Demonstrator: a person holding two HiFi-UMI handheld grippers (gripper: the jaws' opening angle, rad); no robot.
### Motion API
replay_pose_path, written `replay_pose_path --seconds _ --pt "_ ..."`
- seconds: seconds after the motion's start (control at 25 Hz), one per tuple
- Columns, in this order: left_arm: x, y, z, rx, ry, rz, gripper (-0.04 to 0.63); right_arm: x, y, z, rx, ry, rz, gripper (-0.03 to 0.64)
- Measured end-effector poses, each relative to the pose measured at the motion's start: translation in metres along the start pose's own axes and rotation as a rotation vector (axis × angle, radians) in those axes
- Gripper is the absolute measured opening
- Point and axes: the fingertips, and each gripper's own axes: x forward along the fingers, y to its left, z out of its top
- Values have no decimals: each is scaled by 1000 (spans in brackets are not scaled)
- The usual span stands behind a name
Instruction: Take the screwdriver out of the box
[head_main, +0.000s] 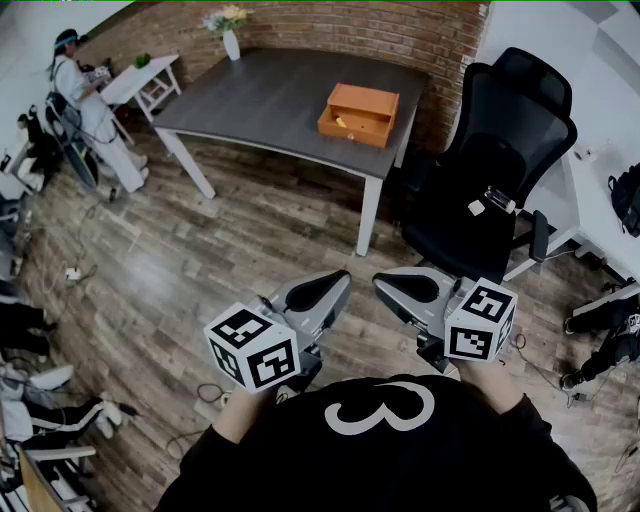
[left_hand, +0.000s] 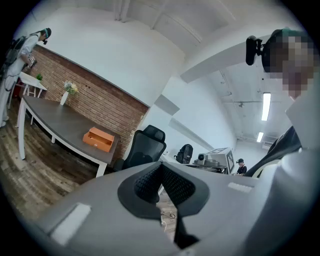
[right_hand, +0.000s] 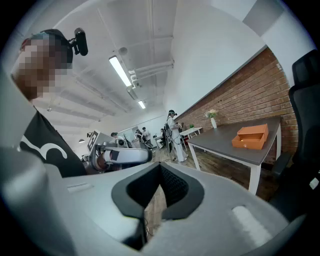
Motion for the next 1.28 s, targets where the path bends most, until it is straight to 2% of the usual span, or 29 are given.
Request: replay_pose_path --seconds 0.28,0.56,1.0,1.28 --pt "-2 1 1 -1 -6 -3 9 1 1 2 2 0 -5 0" --pt "-1 15 7 8 -8 14 10 -6 -10 7 6 -20 -67 2" --pt "41 55 13 0 25 52 10 0 -77 18 80 -63 -70 2" --pt "99 112 31 -38 56 86 10 23 -157 31 120 -34 -60 2"
